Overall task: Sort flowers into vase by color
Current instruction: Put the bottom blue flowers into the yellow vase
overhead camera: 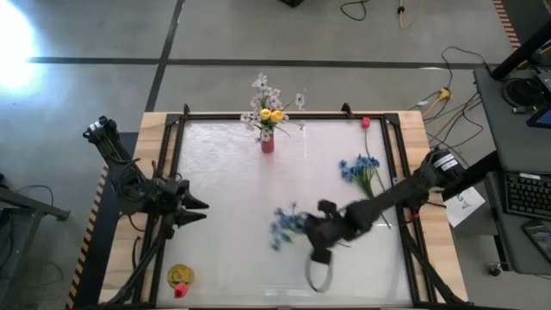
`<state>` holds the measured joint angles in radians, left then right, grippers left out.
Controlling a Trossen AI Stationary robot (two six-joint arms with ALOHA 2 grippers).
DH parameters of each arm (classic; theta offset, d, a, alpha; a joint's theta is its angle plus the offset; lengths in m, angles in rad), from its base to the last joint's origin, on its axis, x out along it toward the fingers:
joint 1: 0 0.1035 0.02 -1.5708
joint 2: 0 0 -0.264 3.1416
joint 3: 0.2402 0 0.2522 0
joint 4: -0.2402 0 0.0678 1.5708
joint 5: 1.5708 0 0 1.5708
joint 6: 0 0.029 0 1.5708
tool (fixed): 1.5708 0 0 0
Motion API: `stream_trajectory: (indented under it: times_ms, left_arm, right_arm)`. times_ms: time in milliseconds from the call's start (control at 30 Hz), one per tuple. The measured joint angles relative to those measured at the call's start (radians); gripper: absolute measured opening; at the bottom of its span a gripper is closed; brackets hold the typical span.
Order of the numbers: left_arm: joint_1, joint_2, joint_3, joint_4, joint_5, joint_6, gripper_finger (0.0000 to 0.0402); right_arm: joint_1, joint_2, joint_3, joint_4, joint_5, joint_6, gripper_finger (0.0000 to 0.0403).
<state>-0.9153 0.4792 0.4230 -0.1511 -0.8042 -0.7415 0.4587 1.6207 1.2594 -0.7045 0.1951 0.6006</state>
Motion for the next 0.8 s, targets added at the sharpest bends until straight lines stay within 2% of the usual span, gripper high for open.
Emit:
stream_trajectory:
  times_ms: [167, 300, 367, 600, 800]
  left_arm:
    - [0.037, 0.005, 0.061, -0.033, -0.002, 0.028, 0.0196]
    - [0.065, 0.02, 0.083, -0.018, -0.06, 0.074, 0.0233]
    - [0.077, 0.046, 0.088, -0.008, -0.058, 0.093, 0.0247]
    - [0.159, 0.202, 0.124, 0.085, 0.041, 0.105, 0.0249]
    - [0.346, 0.381, 0.21, 0.11, 0.224, 0.102, 0.0237]
  right_arm:
    - [-0.079, 0.0, 0.172, 0.078, 0.067, -0.035, 0.0019]
    - [-0.126, -0.002, 0.253, 0.254, 0.101, -0.121, 0.0018]
    - [-0.145, -0.001, 0.261, 0.353, 0.101, -0.136, 0.0018]
    - [-0.177, 0.015, 0.259, 0.5, 0.074, -0.144, 0.0018]
    - [-0.197, 0.078, 0.259, 0.509, -0.039, -0.14, 0.0018]
